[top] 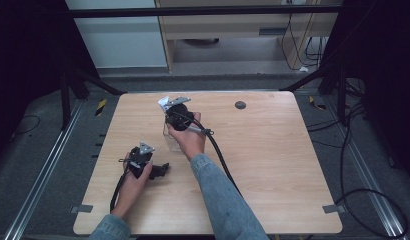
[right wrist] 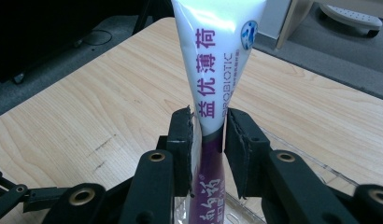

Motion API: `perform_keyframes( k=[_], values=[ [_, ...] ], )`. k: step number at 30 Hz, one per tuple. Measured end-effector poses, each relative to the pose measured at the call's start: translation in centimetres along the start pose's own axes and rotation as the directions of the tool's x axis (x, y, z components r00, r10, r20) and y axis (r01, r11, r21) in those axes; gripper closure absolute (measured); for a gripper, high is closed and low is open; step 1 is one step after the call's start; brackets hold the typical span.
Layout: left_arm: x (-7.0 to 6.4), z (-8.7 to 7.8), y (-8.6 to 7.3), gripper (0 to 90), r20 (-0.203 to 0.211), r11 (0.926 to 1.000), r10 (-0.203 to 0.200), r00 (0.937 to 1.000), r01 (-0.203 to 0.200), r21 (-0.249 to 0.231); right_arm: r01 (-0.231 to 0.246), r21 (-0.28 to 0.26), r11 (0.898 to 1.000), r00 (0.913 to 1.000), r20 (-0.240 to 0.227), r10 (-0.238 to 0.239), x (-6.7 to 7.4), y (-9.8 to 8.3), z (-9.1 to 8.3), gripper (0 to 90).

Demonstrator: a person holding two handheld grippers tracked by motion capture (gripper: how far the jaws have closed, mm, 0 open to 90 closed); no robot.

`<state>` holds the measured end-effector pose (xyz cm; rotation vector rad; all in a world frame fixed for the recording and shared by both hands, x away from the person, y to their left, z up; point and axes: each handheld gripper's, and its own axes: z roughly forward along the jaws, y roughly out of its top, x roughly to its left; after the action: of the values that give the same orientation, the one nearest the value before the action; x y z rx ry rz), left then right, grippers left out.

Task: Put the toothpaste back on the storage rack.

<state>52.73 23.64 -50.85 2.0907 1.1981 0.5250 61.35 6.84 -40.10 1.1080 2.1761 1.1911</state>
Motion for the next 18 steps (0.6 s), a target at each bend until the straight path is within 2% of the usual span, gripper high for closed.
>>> perform_keyframes(
  k=[18],
  values=[
    [0.0,0.0,0.0,0.0,0.0,1.0,0.0,1.0,0.0,0.0,0.023,-0.004,1.0,0.9996,0.017,-0.023,0.0,-0.2,-1.9,70.7]
  ],
)
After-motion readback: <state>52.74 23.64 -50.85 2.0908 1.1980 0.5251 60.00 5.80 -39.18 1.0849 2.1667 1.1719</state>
